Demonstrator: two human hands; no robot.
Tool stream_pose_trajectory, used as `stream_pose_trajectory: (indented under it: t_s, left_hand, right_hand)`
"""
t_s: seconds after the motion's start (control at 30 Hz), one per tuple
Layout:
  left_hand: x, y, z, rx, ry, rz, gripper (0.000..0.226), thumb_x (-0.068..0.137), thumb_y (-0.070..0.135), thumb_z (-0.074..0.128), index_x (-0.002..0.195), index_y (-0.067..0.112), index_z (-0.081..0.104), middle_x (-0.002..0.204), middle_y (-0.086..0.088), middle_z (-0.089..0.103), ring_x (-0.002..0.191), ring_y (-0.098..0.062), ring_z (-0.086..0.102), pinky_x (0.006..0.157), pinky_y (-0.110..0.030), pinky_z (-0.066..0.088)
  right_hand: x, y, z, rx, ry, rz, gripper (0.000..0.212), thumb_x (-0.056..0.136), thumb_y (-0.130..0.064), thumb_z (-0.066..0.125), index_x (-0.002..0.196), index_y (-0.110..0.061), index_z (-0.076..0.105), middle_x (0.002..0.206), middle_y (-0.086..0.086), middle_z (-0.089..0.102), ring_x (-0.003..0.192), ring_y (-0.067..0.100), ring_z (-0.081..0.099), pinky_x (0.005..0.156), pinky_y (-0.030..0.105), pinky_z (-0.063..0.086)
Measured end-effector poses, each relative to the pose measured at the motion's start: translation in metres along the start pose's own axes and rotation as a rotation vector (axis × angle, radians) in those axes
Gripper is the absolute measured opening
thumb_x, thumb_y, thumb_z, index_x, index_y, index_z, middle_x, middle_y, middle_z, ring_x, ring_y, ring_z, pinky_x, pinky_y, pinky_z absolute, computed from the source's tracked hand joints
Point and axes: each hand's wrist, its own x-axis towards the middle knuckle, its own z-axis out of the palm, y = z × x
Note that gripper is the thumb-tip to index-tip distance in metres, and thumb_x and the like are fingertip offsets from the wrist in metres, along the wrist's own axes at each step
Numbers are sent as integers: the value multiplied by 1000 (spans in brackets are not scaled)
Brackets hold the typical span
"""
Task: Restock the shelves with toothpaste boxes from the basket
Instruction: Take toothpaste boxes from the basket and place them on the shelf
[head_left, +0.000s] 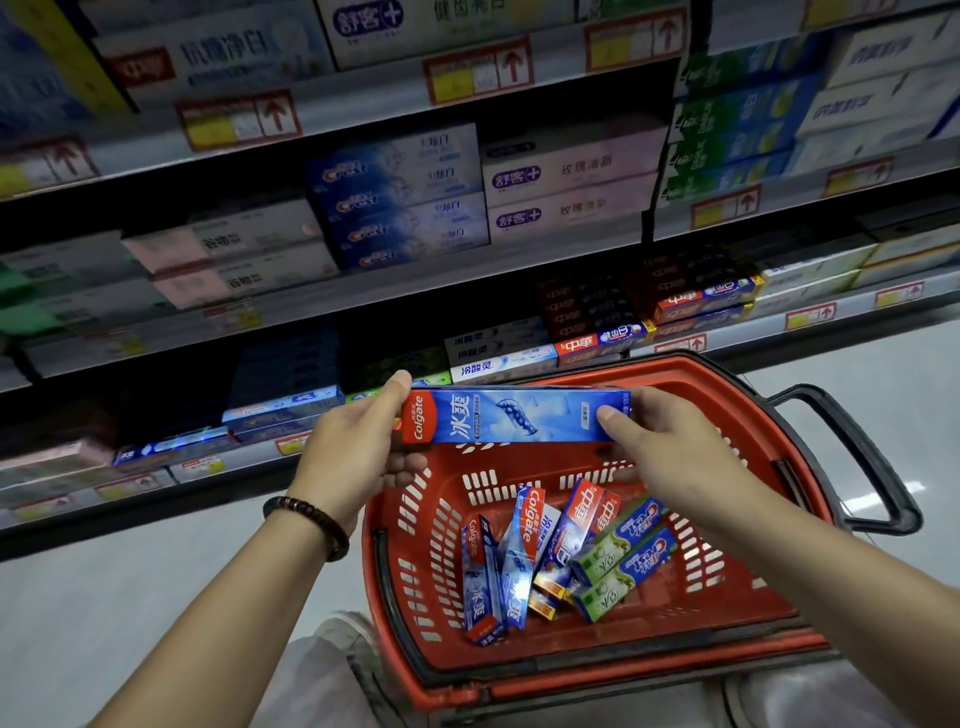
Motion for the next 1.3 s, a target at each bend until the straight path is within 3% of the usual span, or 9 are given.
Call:
stream_pose_trajectory:
  t_s: [0.27, 0.5, 0.7, 1.07, 1.3]
  left_hand:
    - [9, -1, -2, -9, 25, 3, 59, 94, 74, 47, 109, 18, 63, 89, -15, 79, 68, -23, 71, 87, -49, 61]
    - [16, -3, -5, 41, 34, 7, 63, 89, 79, 48, 112, 22, 61, 92, -11, 79, 69, -22, 74, 83, -45, 64]
    - [20, -6, -4, 62, 16, 27, 54, 94, 71, 50, 114, 22, 62, 94, -9, 79, 67, -20, 72, 69, -35, 60]
    - [20, -7, -2, 79, -4, 29, 37, 101, 57, 54, 119, 25, 62, 100, -3, 78, 72, -19, 75, 70, -36, 60]
    - [13, 1, 1, 175, 22, 77, 33, 102, 48, 59, 127, 26, 57, 100, 1, 77, 75, -19, 78, 71, -40, 64]
  right_hand:
    - [-3, -7, 5, 119, -1, 3, 23, 112, -30, 52, 127, -27, 69, 114, -6, 78, 98, 17, 78, 91, 44, 63]
    - [-3, -14, 6, 133, 1, 17, 25, 113, -26, 50, 131, -24, 67, 115, -6, 76, 90, 16, 79, 81, 40, 62]
    - [-2, -15, 5, 143, 6, 23, 25, 112, -29, 52, 132, -24, 66, 117, -5, 76, 91, 15, 79, 75, 34, 59]
    - [-5, -20, 3, 207, -9, 25, 23, 109, -33, 57, 126, -20, 66, 116, 1, 77, 89, 20, 80, 75, 39, 60]
    - [-13, -33, 4, 212, 30, -133, 13, 105, -29, 64, 114, -22, 69, 104, 2, 80, 85, 22, 80, 83, 42, 63]
